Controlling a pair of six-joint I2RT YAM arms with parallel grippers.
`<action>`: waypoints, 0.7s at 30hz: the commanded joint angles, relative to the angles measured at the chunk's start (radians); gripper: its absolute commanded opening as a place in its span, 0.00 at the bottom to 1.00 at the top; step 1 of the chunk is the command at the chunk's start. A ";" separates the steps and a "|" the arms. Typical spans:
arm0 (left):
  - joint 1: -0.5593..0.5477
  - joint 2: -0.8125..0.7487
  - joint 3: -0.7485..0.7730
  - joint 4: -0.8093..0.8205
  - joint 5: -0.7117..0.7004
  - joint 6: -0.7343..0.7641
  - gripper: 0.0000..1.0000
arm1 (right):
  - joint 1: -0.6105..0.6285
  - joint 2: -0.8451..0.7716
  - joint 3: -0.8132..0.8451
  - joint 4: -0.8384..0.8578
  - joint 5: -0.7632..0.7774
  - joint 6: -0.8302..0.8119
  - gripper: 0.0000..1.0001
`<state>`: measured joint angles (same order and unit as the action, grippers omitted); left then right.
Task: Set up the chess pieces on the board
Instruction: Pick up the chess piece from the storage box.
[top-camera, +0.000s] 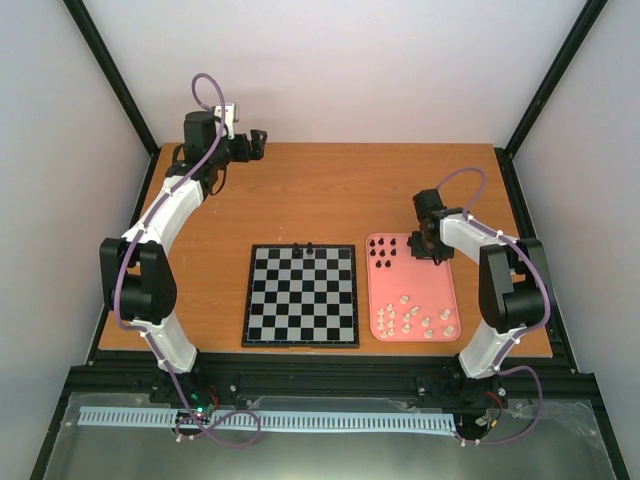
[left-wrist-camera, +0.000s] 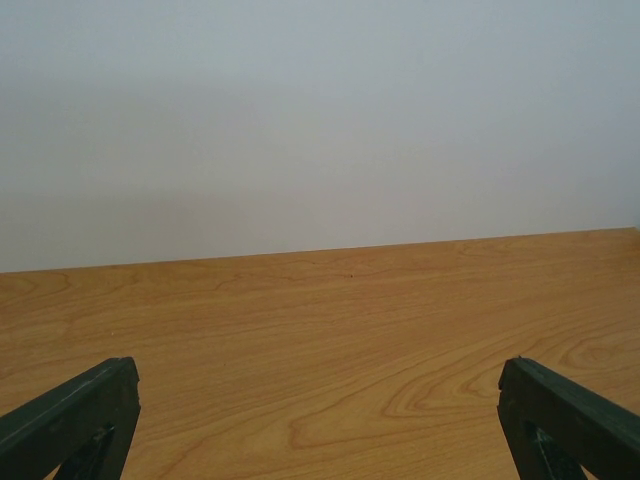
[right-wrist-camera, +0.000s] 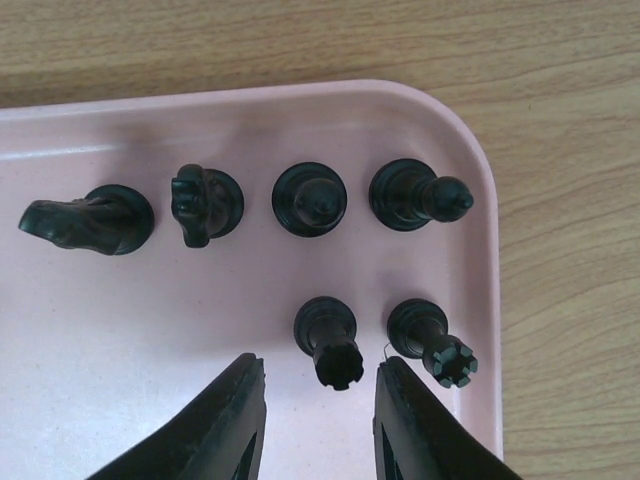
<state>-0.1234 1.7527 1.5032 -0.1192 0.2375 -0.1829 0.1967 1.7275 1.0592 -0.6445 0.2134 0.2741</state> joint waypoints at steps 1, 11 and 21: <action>-0.001 0.011 0.050 0.026 0.011 -0.012 1.00 | -0.006 0.014 0.026 0.016 0.003 -0.003 0.36; -0.001 0.014 0.051 0.024 0.010 -0.010 1.00 | -0.006 0.037 0.031 0.022 0.005 -0.001 0.24; -0.001 0.018 0.051 0.024 0.010 -0.012 1.00 | -0.006 0.022 0.027 0.017 0.001 0.002 0.17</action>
<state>-0.1234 1.7588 1.5120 -0.1188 0.2371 -0.1833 0.1967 1.7550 1.0698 -0.6350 0.2096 0.2703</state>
